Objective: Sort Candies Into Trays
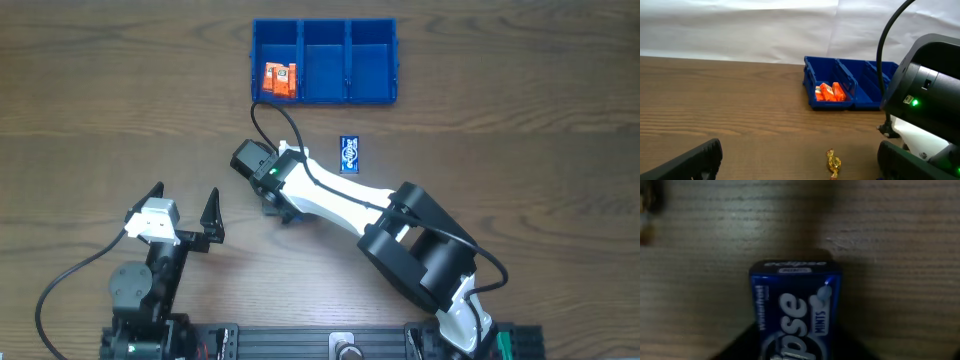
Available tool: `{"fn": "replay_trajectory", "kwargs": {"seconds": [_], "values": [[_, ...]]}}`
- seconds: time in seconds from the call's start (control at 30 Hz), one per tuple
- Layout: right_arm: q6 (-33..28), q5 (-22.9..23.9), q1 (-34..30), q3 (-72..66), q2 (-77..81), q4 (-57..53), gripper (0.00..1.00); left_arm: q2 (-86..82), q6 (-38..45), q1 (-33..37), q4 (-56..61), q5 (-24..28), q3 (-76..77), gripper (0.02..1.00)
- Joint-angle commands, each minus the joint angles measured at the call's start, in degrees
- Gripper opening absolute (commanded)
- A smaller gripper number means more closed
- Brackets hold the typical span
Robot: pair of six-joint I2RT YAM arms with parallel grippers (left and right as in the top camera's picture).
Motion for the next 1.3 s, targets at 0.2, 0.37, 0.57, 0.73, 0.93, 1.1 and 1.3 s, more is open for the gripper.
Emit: {"fn": "replay_trajectory", "kwargs": {"seconds": [0.2, 0.37, 0.57, 0.73, 0.93, 1.1, 1.3], "values": [[-1.92, 2.73, 0.28, 3.15, -2.38, -2.95, 0.301, -0.35, 0.59, 0.39, -1.81, 1.09, -1.16, 0.998], [-5.99, 11.89, -2.67, 7.13, -14.84, -9.79, 0.268, -0.35, 0.61, 0.39, -1.81, 1.09, -1.16, 0.998], [-21.35, 19.67, -13.86, 22.97, -13.62, -9.79, 0.259, -0.35, 0.59, 0.39, -1.81, 1.09, -1.16, 0.996], [-30.80, 18.82, -19.43, 29.62, -4.24, 1.77, 0.259, -0.35, 0.61, 0.39, -1.81, 1.09, -1.16, 0.998], [-32.61, 15.65, -22.38, 30.34, 5.09, 11.39, 0.261, -0.35, 0.61, 0.39, -1.81, 1.09, -1.16, 0.998], [-32.59, 15.19, -22.51, 30.34, 9.40, 14.36, 0.277, -0.35, 0.61, 0.39, -1.81, 1.09, -1.16, 0.998], [-32.59, 14.12, -22.51, 30.34, 9.73, 15.41, 0.371, -0.35, 0.61, 0.39, -1.81, 1.09, -1.16, 0.998]]}}
